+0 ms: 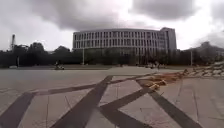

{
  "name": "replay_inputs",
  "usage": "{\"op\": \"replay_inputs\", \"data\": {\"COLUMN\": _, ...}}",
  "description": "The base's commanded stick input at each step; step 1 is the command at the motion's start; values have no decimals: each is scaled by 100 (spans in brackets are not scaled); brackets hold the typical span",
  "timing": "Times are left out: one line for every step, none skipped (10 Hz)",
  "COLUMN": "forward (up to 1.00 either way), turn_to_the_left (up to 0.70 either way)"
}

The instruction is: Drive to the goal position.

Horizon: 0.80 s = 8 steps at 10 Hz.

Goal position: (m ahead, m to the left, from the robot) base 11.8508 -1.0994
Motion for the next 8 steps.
{"op": "replay_inputs", "data": {"forward": 30, "turn_to_the_left": 5}}
{"op": "replay_inputs", "data": {"forward": 30, "turn_to_the_left": 7}}
{"op": "replay_inputs", "data": {"forward": 30, "turn_to_the_left": 9}}
{"op": "replay_inputs", "data": {"forward": 30, "turn_to_the_left": 10}}
{"op": "replay_inputs", "data": {"forward": 30, "turn_to_the_left": 10}}
{"op": "replay_inputs", "data": {"forward": 30, "turn_to_the_left": 10}}
{"op": "replay_inputs", "data": {"forward": 30, "turn_to_the_left": 10}}
{"op": "replay_inputs", "data": {"forward": 30, "turn_to_the_left": 10}}
